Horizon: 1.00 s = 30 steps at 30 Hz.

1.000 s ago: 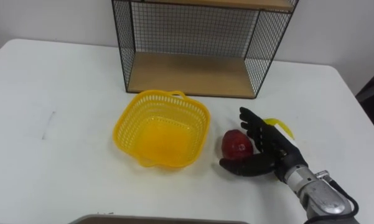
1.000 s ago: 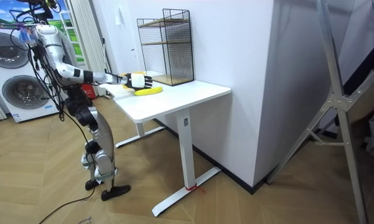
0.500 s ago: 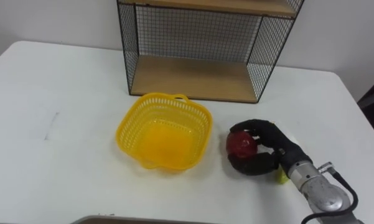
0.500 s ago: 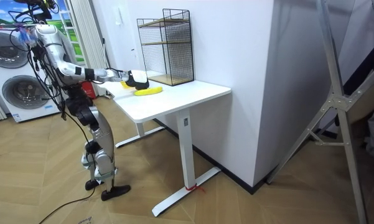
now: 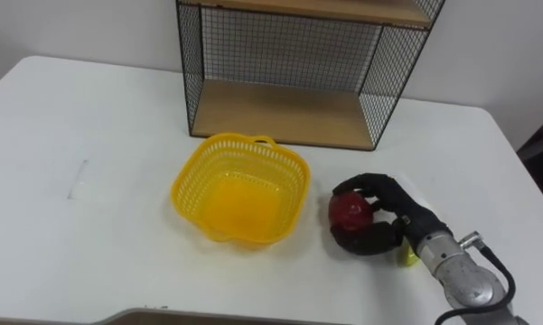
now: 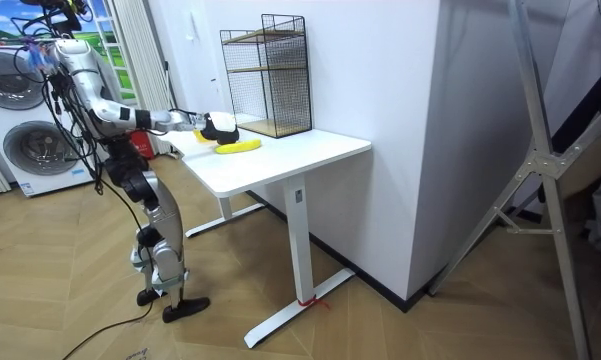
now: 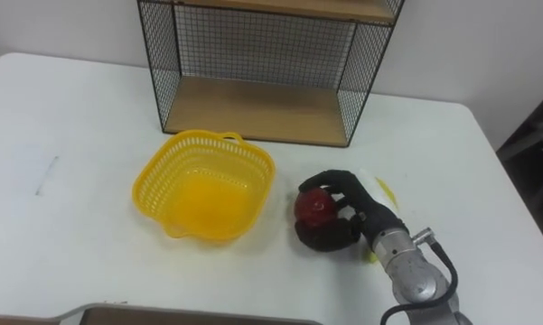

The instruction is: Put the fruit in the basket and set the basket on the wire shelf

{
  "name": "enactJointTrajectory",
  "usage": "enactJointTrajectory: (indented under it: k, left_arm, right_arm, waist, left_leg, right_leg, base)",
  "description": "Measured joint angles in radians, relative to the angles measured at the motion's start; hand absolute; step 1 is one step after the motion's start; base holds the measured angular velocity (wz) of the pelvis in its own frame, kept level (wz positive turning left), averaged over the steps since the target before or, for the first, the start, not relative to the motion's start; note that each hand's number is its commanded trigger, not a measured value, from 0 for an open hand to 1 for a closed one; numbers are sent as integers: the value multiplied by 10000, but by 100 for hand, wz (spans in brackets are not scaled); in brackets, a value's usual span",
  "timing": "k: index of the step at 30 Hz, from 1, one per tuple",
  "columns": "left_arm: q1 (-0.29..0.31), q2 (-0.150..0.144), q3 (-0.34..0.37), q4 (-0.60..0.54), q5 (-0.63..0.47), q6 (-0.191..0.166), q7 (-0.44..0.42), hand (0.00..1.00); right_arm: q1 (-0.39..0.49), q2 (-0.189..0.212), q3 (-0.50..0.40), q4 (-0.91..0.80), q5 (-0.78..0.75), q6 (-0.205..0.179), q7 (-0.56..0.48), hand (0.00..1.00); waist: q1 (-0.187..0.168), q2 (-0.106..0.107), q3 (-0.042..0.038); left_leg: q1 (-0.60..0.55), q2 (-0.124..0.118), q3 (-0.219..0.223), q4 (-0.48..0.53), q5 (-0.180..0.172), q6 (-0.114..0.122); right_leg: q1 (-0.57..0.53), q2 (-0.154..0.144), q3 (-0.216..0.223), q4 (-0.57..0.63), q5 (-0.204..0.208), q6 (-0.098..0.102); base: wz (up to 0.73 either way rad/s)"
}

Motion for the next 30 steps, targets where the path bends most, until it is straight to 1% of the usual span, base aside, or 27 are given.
enactJointTrajectory:
  k: [3, 5, 8, 10, 12, 14, 16, 21, 25, 30]
  left_arm:
    - [34, -1, 15, 21, 20, 1, -1, 0]
    - [46, -2, 27, 23, 20, 19, -2, 0]
    - [122, -36, 46, 21, -3, 180, -1, 0]
    - [101, -43, 33, -48, -8, 198, -1, 0]
    - [105, -67, 1, -57, 2, 197, -1, 0]
    - [102, -144, 4, -71, 6, 178, -1, 0]
    - [97, -193, 6, -72, 6, 160, -2, 0]
    - [237, -257, 15, -71, 14, 120, -1, 0]
    - [253, -294, 75, -69, 102, 119, 1, 0]
    - [202, -291, 235, -38, 99, 30, 1, 0]
  right_arm:
    - [2, 34, -79, 142, 974, 41, -28, 100]
    - [2, 102, -113, 142, 1491, 152, -11, 100]
    - [5, 106, -197, 172, 2532, 385, 49, 100]
    - [10, 173, -192, 321, 3620, 449, 7, 100]
    - [32, 287, -154, 350, 4406, 455, 32, 100]
    - [33, 527, -96, 329, 5133, 455, 96, 100]
    - [33, 597, -77, 301, 5417, 455, 194, 100]
    - [29, 610, -109, -51, 5555, 453, 247, 100]
    - [28, 610, -283, -714, 5632, 451, 150, 100]
    - [19, 613, -430, -1551, 5762, 447, 134, 100]
  waist:
    - [-3, 39, 15]
    - [-30, 69, 11]
    - [-37, 95, 9]
    - [-49, 106, 8]
    - [-40, 161, 9]
    - [-20, 293, 4]
    - [-13, 384, 4]
    - [-21, 470, -17]
    - [-20, 426, -20]
    - [38, 277, -21]
  left_leg:
    - [-12, 7, 13, -35, -2, 2]
    - [-11, 11, 11, -52, -2, 2]
    - [-1, 17, 34, -63, -1, 2]
    - [-7, 20, 38, -63, -1, 2]
    - [-18, 24, 36, -57, -1, 3]
    - [-19, 18, 22, -42, -1, 3]
    - [-24, 7, 15, -35, 0, 3]
    - [-55, -5, 13, 31, 3, 6]
    - [-64, -5, 10, 83, 3, 5]
    - [-27, -13, 25, 112, 3, 5]
  right_leg:
    - [-25, 5, -4, -14, -1, 1]
    - [-24, 12, -5, -33, -1, 1]
    - [-21, 19, 6, -50, 3, 2]
    - [-10, 24, 4, -92, 7, 7]
    - [-4, 32, -6, -147, 27, 8]
    - [-6, 28, -20, -166, 30, 12]
    - [-5, 12, -32, -166, 29, 14]
    - [-7, -7, -28, -145, 12, 37]
    - [-15, -7, 1, -109, 10, 34]
    - [-30, -12, 55, 10, -4, 28]
  base:
    - [0]
    - [0]
    - [-2]
    - [0]
    - [0]
    - [0]
    - [0]
    - [0]
    - [0]
    - [0]
